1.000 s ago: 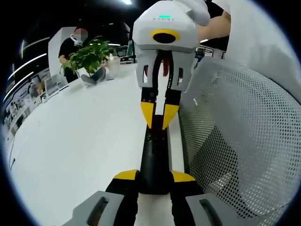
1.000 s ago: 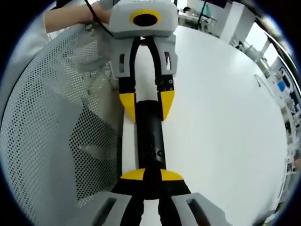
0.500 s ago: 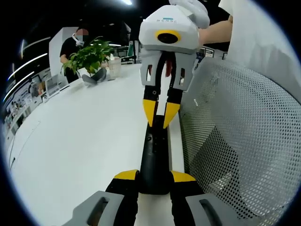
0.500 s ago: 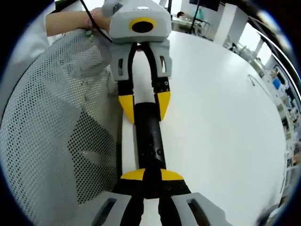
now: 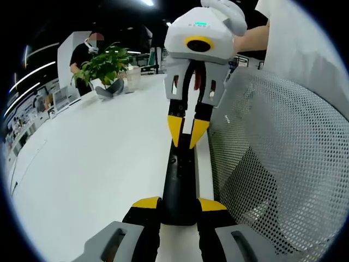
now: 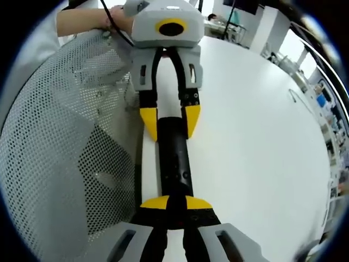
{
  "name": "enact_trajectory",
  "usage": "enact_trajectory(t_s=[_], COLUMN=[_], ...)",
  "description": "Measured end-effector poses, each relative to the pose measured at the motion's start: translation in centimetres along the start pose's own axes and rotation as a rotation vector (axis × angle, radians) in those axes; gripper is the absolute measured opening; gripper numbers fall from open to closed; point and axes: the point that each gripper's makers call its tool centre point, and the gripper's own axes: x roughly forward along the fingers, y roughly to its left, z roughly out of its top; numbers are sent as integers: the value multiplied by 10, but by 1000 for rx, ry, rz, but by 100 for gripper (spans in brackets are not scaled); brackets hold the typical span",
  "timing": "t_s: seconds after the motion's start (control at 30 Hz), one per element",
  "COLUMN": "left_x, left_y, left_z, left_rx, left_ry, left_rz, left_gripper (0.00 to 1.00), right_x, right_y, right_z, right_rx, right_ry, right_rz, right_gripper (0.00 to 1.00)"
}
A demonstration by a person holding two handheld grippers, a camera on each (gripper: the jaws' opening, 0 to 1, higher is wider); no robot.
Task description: Press the specified remote control buttons in sequence, fully releasing each button before pressing the next.
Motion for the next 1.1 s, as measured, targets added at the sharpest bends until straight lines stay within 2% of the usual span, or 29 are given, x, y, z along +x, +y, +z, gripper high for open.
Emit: enact_trajectory(t_s=[0.27, 0.43, 0.77, 0.93, 1.1], left_x=[0, 0, 0, 0, 0], left_y=[1, 1, 1, 1, 0], left_z=[0, 0, 0, 0, 0], left_rx=[-3, -2, 3, 6, 2], left_ry=[2, 4, 7, 12, 10], left_rz=[1, 1, 1, 4, 6], left_gripper=[25, 25, 25, 25, 25], right_x=[2, 3, -1, -2, -2], right_y=[-3, 0, -1, -1, 0], right_z=[0, -1, -1, -2, -2], right_rx=[-33, -65, 1, 22, 19], right_ry=[94, 127, 47, -9, -29], right_rz=[63, 57, -13, -24, -33], right_gripper=[5, 5, 5, 5, 5])
